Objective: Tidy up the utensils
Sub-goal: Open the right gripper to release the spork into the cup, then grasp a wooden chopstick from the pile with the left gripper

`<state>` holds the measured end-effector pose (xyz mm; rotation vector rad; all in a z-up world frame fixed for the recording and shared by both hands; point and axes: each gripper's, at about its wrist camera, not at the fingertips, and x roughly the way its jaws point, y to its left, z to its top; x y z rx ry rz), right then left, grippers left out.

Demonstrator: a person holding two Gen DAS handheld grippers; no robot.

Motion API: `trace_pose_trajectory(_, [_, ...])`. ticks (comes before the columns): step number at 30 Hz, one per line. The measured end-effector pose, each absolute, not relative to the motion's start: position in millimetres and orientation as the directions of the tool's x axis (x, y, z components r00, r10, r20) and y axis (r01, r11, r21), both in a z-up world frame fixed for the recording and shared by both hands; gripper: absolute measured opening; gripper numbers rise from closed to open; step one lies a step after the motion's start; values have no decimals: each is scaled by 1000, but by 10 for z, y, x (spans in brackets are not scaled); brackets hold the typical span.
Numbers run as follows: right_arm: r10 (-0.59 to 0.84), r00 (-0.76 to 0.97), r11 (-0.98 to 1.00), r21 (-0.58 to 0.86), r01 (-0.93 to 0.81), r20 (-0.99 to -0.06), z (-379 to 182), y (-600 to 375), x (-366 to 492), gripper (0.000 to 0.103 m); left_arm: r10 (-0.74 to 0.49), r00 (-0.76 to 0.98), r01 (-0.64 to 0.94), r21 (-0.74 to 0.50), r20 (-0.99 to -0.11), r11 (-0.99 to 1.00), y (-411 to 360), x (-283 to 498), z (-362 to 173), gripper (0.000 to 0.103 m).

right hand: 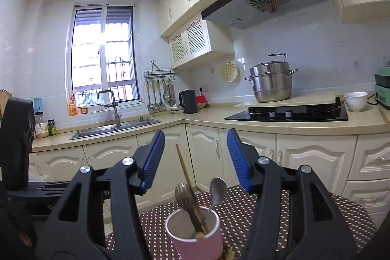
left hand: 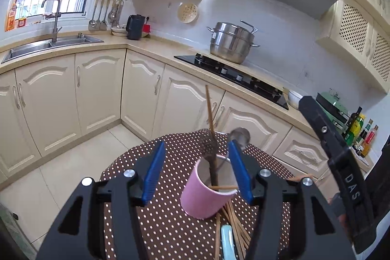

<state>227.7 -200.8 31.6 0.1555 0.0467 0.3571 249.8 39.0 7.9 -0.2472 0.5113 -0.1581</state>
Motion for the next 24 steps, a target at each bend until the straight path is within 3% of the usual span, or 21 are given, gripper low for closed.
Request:
trace_pose_trajectory(6, [317, 944, 941, 155, -301, -88, 282, -2254, 2038, 55, -240, 829, 127, -249, -505, 960, 175, 2268, 28, 57])
trace_pose_trajectory(9, [305, 943, 946, 154, -284, -136, 218, -2377, 1948, 58, -250, 781, 144, -225, -571, 964, 69, 2202, -99, 58])
trace_pose_trajectory(16, [275, 900, 960, 147, -239, -338, -103, -2645, 1856, 61, -269, 579, 170, -208, -770, 963, -103, 2208, -636, 58])
trace_pose_trajectory(23, [289, 799, 957, 167, -236, -527, -490, -2752, 1849, 61, -243, 454, 184, -176, -857, 967, -259, 2219, -1072, 57])
trace_pose_trajectory(24, [293, 778, 956, 173, -237, -556, -549, -2761, 1859, 61, -238, 440, 187, -171, -866, 967, -303, 2221, -1120, 52])
